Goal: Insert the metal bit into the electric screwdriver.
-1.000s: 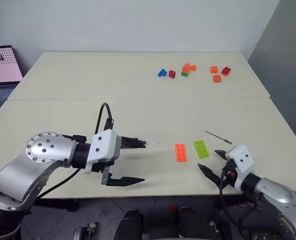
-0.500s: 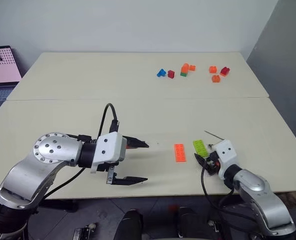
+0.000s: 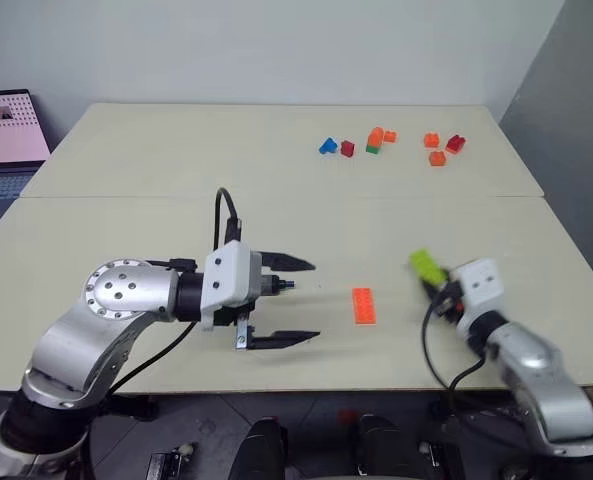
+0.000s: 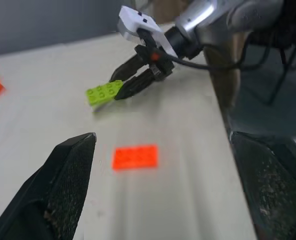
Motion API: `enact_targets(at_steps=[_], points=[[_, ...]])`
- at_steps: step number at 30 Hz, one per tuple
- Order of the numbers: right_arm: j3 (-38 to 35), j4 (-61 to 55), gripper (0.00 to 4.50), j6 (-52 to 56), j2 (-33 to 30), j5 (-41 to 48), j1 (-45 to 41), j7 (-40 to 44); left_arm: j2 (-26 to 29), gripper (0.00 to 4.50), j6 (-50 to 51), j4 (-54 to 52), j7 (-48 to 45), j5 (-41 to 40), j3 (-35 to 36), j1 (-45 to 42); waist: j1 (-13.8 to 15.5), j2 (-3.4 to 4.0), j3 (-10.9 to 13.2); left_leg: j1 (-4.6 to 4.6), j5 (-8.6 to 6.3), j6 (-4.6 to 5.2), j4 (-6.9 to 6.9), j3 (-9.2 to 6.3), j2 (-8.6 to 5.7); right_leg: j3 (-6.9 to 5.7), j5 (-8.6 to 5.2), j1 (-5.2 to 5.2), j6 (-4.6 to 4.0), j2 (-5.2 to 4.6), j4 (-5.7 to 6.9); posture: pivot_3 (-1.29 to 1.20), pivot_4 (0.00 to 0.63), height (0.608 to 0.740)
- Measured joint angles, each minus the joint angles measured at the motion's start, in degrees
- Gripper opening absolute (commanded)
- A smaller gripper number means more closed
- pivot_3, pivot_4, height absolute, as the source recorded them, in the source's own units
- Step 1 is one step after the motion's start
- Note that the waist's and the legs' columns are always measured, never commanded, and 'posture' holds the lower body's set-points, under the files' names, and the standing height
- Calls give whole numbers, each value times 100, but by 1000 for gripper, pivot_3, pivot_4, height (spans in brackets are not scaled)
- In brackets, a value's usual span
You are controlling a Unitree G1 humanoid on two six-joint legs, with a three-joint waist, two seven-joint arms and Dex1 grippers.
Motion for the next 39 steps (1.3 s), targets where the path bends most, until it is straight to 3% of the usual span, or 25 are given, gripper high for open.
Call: enact_targets(at_steps=[4,13,15,16,22,26,30,34,39], points=[[-858,989,1464,-191,-48,-106,-335,-518,-343,4500,141,129,127,-213,-63,-49,-2,0,0,-3,0,0,-2,0,0,0,14,-2,-28,0,0,0,150,740],[-1081,2568,1464,-33,-134,-70,-991,-686,-353,4500,67,220,80,44,-437,-117,-37,6,0,4,1,1,-1,11,1,13,16,-2,-29,4,6,0,150,740],[-1213,2780,2164,-6,-122,25,-1128,-749,-348,4500,57,220,78,72,-441,-117,-31,8,0,3,1,1,-1,13,0,14,16,-2,-30,5,5,0,150,740],[-1239,2786,2235,3,-122,38,-1136,-769,-340,4500,56,220,76,78,-440,-117,-26,9,0,2,1,1,-1,12,1,13,16,-2,-30,5,4,0,150,740],[-1428,2570,3901,9,-114,175,-1074,-820,-281,4500,61,227,103,148,-420,-107,-24,10,0,0,0,1,-2,13,1,14,15,-3,-30,4,2,0,150,740],[-1452,1970,4435,36,-214,361,-769,-552,-166,4500,84,234,141,151,-251,53,-25,19,3,0,0,2,-3,11,2,14,14,-4,-29,6,3,0,150,740],[-1079,913,4435,226,-619,857,-366,489,184,4500,87,280,89,177,-12,282,-50,24,5,2,0,2,-3,10,10,12,0,-4,-6,8,2,0,150,740],[-188,-373,4435,665,-1177,1368,107,1583,762,4500,-150,414,-240,399,183,629,-40,25,6,2,0,2,-6,1,15,3,-5,-3,-8,12,1,0,150,740],[974,-1027,4435,1371,-1225,1535,24,1899,980,4500,-458,459,-458,658,210,885,-10,23,6,-2,0,1,-3,3,13,4,-6,-4,-8,8,-6,0,150,740]])
